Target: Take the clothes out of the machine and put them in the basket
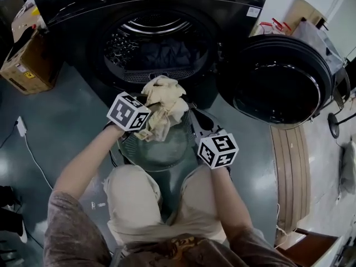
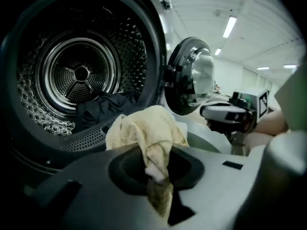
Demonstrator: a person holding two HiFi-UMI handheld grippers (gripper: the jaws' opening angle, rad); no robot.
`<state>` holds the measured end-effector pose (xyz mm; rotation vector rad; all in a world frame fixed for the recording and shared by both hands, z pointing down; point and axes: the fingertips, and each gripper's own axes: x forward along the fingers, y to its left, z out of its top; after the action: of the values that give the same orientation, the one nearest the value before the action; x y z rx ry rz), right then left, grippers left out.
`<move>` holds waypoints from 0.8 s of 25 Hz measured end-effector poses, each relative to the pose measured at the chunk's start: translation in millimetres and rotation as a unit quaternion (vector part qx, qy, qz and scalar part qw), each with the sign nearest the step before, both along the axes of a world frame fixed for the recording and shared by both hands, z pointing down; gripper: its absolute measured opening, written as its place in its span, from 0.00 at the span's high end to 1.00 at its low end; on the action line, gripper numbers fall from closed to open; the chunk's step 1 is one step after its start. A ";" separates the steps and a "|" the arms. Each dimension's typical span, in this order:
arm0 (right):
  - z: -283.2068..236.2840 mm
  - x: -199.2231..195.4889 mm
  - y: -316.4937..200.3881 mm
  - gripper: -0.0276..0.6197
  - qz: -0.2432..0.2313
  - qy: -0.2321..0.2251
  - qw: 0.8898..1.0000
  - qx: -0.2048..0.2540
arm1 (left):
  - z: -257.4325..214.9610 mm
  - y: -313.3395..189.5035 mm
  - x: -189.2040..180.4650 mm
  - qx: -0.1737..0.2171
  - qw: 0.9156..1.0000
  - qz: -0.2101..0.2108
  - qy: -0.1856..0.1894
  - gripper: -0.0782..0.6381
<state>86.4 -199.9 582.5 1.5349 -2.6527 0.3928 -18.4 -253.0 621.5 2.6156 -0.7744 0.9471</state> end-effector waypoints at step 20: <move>-0.2 4.7 -3.3 0.96 -0.001 -0.019 1.000 0.001 | -32.9 41.5 -14.3 0.055 0.998 -0.019 0.011 0.40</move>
<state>91.1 -203.2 582.3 1.5397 -2.6835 0.4236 -32.7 -211.5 588.6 2.6893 -0.8900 0.8881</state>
